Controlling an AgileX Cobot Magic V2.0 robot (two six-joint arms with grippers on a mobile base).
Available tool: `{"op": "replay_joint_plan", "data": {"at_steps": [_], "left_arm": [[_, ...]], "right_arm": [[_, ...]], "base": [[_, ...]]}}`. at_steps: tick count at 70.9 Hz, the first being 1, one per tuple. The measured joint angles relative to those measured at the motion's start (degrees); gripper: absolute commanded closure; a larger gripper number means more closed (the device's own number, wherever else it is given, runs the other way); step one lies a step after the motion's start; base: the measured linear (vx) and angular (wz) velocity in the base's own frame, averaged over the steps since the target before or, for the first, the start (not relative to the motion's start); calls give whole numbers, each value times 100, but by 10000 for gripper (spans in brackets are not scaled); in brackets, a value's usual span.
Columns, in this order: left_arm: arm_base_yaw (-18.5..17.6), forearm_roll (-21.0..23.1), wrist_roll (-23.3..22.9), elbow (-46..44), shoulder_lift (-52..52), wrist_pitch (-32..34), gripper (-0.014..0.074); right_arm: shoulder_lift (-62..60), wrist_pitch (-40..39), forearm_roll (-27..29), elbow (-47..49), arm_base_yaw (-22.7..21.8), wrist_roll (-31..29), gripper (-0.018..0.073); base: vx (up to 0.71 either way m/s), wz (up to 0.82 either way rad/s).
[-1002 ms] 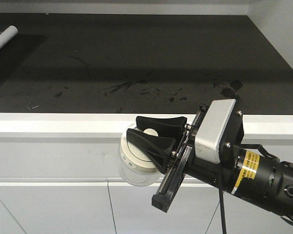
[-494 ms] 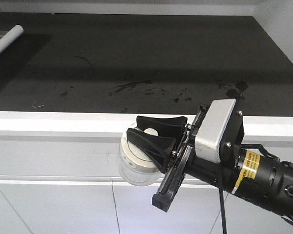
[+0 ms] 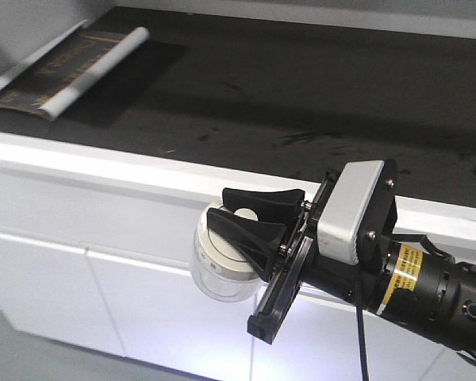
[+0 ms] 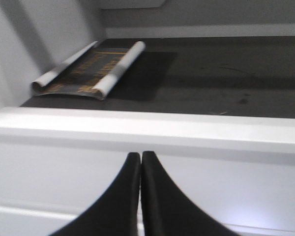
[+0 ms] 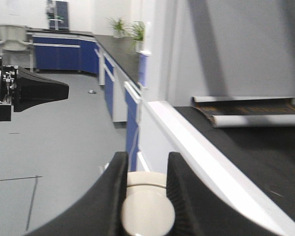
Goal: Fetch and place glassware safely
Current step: 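Drive the base across the lab holding the jar in the right gripper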
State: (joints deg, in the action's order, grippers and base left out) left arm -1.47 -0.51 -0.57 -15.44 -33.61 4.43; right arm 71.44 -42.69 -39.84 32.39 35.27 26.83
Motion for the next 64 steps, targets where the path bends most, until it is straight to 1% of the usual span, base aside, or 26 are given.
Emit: {"op": "replay_joint_plan", "data": {"at_steps": [41, 64], "left_arm": [[0, 0, 0, 0, 0, 0, 603], [0, 0, 0, 0, 0, 0, 603]], "right_arm": [[0, 0, 0, 0, 0, 0, 563], [0, 0, 0, 0, 0, 0, 563]], "base": [[-9, 44], [-11, 51]]}}
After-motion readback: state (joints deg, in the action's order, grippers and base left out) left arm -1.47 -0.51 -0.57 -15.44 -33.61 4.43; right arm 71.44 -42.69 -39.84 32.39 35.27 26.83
